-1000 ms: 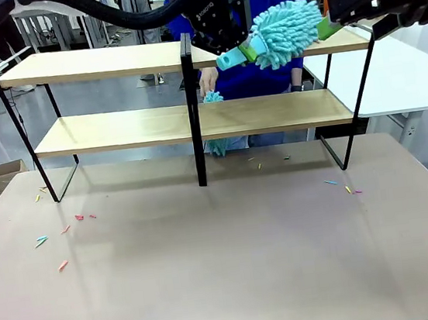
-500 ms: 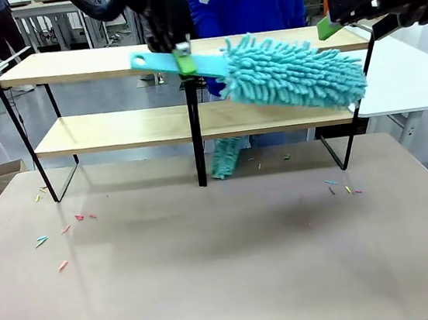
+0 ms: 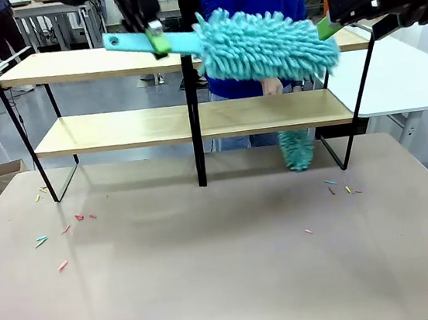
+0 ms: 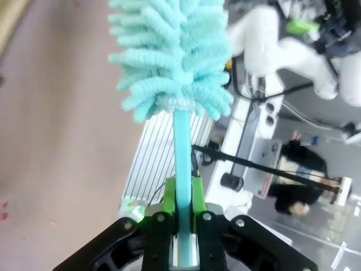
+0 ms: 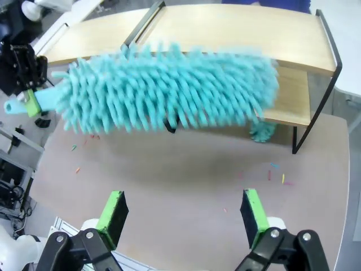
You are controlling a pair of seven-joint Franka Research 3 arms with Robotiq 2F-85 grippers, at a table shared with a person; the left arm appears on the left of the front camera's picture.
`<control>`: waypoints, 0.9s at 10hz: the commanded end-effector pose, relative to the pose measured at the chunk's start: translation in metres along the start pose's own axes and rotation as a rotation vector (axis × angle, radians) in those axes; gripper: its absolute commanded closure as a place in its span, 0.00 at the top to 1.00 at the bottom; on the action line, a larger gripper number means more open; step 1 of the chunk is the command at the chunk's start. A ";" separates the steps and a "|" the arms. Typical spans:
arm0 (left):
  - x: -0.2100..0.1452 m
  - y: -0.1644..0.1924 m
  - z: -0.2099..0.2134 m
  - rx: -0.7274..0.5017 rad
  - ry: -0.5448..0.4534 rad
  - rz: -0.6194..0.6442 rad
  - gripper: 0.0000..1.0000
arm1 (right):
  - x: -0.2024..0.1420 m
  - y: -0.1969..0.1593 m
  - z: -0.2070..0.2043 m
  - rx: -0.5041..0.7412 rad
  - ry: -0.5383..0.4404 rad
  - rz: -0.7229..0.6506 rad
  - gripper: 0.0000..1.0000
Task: Clean the shelves.
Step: Clean another randomly selected level of the Shelf with the Duster.
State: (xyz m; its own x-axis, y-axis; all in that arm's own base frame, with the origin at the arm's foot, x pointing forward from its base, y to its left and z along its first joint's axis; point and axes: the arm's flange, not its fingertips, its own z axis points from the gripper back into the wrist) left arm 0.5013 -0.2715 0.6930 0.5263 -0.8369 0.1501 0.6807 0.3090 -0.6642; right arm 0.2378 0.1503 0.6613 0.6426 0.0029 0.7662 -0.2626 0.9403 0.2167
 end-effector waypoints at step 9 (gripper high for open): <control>-0.474 0.042 0.033 -0.074 -1.298 0.452 0.13 | 0.000 0.000 0.000 0.000 -0.001 -0.002 1.00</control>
State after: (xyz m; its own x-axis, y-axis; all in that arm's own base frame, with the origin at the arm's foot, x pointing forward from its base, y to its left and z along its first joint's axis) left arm 0.3013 0.1733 0.6272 0.8548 0.3010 0.4228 0.2943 0.3898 -0.8726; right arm 0.2378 0.1503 0.6614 0.6425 0.0027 0.7662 -0.2626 0.9402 0.2169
